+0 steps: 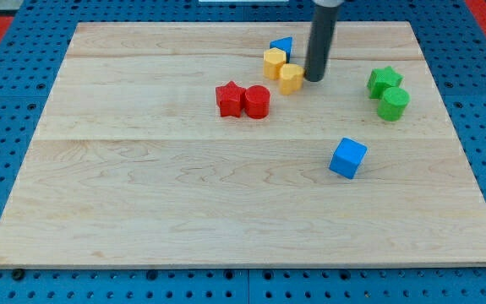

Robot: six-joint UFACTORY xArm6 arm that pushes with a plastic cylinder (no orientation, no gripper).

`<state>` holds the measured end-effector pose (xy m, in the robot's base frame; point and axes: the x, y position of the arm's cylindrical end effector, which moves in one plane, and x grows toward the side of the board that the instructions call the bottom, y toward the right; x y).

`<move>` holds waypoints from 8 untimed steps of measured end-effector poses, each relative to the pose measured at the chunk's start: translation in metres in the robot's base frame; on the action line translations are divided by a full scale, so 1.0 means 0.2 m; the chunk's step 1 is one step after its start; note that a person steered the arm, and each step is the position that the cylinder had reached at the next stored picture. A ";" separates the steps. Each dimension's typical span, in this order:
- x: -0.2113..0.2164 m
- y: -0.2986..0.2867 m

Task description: Push yellow heart towards the center

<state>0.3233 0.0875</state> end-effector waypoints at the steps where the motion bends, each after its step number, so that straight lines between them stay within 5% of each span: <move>1: 0.01 -0.11; 6: 0.12 -0.28; 8: -0.15 -0.65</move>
